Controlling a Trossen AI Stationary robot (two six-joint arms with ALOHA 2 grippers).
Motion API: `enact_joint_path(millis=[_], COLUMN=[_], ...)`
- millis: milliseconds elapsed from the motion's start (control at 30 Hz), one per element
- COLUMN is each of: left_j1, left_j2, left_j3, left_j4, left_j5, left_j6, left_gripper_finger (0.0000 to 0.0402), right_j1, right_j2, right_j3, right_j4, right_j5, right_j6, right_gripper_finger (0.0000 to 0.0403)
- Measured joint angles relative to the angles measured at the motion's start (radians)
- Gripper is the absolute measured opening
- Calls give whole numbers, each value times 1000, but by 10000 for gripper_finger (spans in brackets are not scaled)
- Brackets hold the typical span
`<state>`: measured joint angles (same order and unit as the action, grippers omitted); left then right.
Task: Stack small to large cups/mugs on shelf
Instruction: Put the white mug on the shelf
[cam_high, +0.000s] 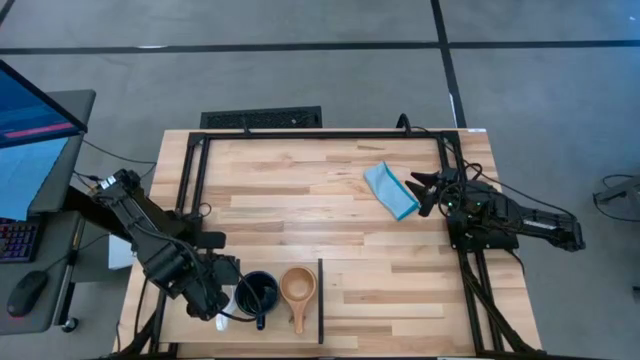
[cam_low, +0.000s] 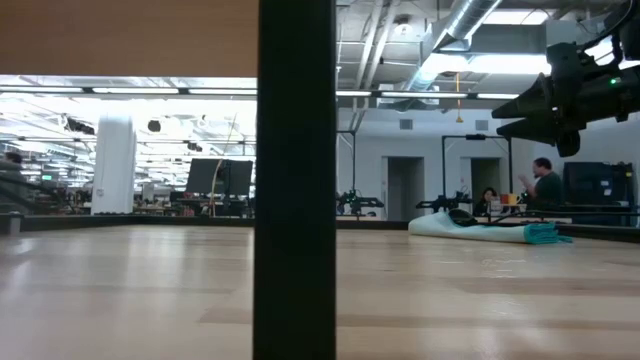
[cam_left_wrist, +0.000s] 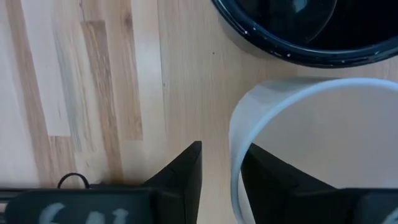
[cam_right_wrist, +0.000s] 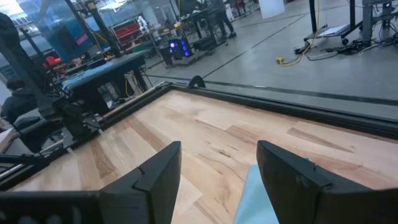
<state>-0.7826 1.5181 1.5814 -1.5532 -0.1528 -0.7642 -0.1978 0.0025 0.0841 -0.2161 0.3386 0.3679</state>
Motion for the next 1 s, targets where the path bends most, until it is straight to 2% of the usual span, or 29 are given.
enact_joint_path(millis=[433, 1000], left_j1=[16, 21], left_j2=[0, 0], left_j3=[0, 0], left_j4=[26, 33], left_j5=[-11, -9], left_j6=[89, 103], left_gripper_finger=[99, 98], right_j1=[0, 0], right_j2=[0, 0], right_j3=[0, 0], right_j4=[0, 0], right_j5=[0, 0], right_j6=[0, 0], right_gripper_finger=[232, 232])
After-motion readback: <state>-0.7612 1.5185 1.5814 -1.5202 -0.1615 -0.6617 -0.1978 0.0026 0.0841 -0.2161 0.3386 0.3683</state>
